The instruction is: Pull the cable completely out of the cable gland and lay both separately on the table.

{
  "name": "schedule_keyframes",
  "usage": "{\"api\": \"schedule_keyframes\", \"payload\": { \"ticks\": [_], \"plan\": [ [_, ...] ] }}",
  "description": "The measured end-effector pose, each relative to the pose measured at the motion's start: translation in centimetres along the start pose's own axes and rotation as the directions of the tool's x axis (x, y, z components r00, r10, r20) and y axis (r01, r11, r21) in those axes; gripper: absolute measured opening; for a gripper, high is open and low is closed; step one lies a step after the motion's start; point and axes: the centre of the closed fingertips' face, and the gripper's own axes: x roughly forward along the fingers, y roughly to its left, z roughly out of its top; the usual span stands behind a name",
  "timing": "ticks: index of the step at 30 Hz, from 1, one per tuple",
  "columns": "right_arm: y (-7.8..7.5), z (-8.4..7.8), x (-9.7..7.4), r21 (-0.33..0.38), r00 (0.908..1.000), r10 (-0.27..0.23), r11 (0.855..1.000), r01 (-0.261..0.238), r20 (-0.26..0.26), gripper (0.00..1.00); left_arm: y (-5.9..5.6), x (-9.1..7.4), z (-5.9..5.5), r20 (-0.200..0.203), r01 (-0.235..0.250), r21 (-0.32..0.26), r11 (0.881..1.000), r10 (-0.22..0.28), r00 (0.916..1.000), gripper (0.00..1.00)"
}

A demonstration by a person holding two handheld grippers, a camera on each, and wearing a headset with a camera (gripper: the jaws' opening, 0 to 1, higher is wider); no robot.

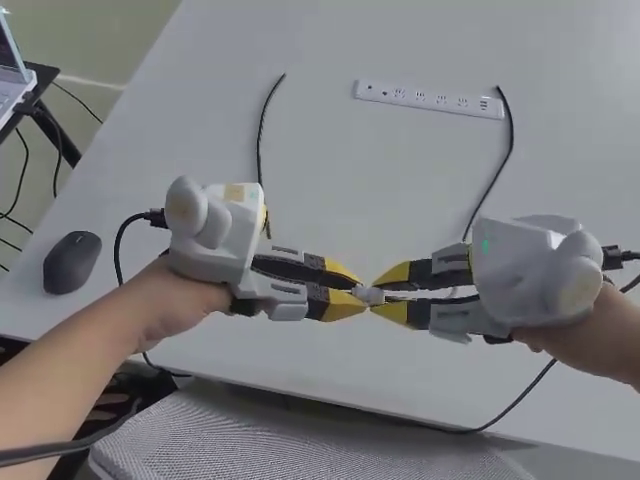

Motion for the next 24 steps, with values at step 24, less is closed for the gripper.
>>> {"api": "schedule_keyframes", "payload": {
  "ticks": [24],
  "plan": [
    [-0.69,-0.05,-0.24,0.0,0.9946,-0.1,0.995,0.1,-0.026,0.12,0.27,-0.06,0.44,-0.005,-0.027,-0.016,1.0,0.027,0.9996,0.15]
  ]
}}
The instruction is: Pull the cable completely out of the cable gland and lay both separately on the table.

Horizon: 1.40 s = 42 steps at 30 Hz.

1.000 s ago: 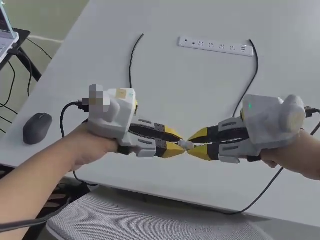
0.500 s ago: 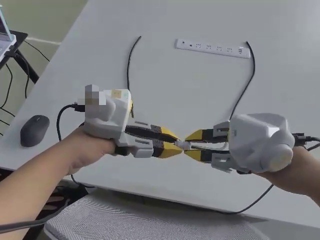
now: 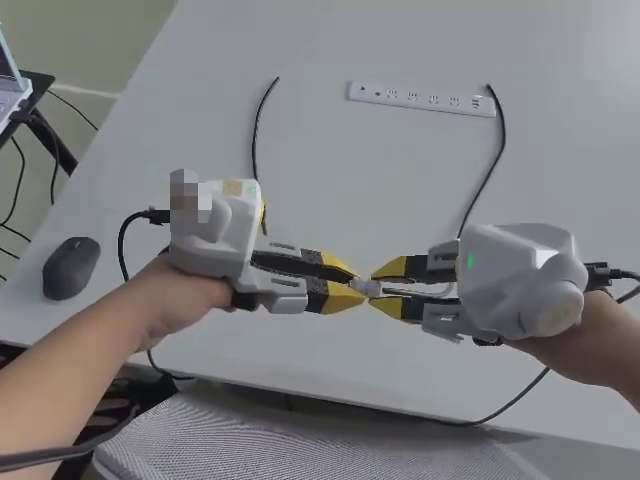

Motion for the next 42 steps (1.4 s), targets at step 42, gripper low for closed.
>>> {"api": "schedule_keyframes", "payload": {
  "ticks": [42],
  "plan": [
    [-0.9,-0.8,-0.4,-0.02,0.9565,-0.27,0.963,0.27,-0.11,0.02,0.3,-0.2,0.4,0.009,-0.016,-0.071,0.997,0.017,0.9998,0.15]
  ]
}}
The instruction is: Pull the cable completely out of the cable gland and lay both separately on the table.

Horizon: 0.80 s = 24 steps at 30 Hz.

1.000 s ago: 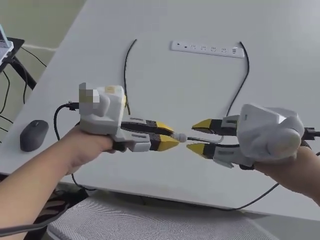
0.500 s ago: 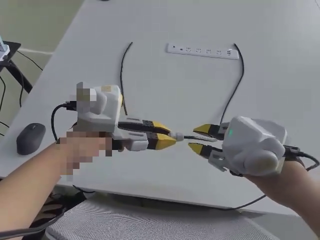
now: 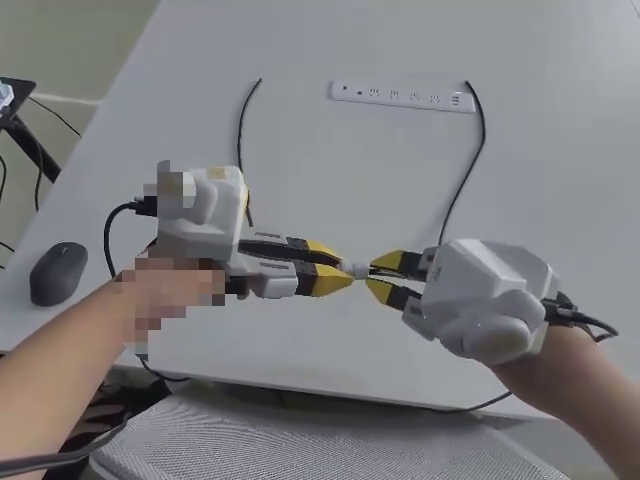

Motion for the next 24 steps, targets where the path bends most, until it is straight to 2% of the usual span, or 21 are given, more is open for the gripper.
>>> {"api": "schedule_keyframes", "payload": {
  "ticks": [2,7,13,24],
  "plan": [
    [0.1,-0.2,0.0,-0.023,1.0,0.0,1.0,0.0,-0.008,0.01,-0.1,0.1,-0.3,-0.01,0.001,0.007,1.0,-0.001,1.0,0.15],
    [0.3,-0.3,0.0,-0.03,0.9999,0.008,1.0,-0.008,-0.012,0.01,-0.1,0.2,-0.6,-0.016,0.001,0.005,1.0,-0.001,0.9999,0.15],
    [0.2,-0.6,0.2,0.013,0.9997,0.02,1.0,-0.02,-0.013,0.0,0.0,0.3,-0.7,-0.024,-0.001,0.01,1.0,0.001,0.9997,0.15],
    [-0.4,-1.5,0.1,0.066,0.9997,0.007,0.998,-0.005,-0.021,0.0,0.4,0.6,-0.5,-0.02,-0.014,0.021,1.0,0.015,0.9997,0.15]
  ]
}}
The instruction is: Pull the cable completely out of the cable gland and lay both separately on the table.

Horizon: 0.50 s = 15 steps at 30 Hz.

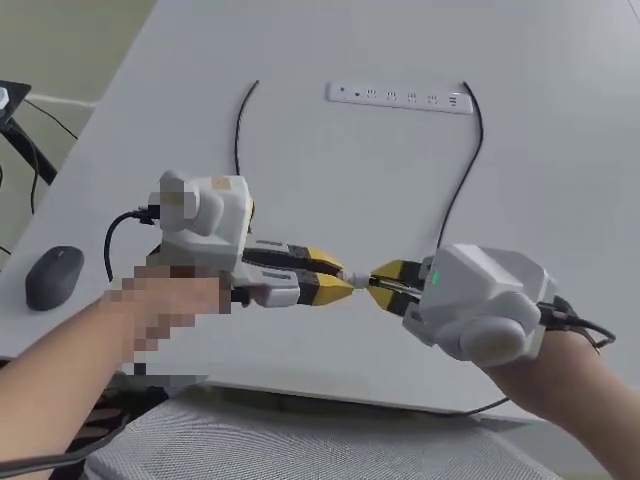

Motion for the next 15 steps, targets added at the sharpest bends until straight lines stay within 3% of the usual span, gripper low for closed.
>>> {"api": "schedule_keyframes", "payload": {
  "ticks": [9,11,15],
  "plan": [
    [-0.5,-0.5,-0.3,0.086,0.9997,-0.009,0.996,0.007,0.024,0.0,-0.1,0.3,0.3,0.006,-0.006,0.002,1.0,0.006,1.0,0.15],
    [-0.5,-0.9,-0.3,0.087,0.9999,-0.015,0.996,0.015,0.003,0.0,0.0,0.3,0.2,0.002,-0.008,0.005,1.0,0.008,1.0,0.15],
    [-0.8,-1.4,-0.6,0.119,0.9998,-0.02,0.993,0.019,0.01,0.0,0.0,-0.1,0.3,0.006,-0.007,0.0,1.0,0.007,1.0,0.15]
  ]
}}
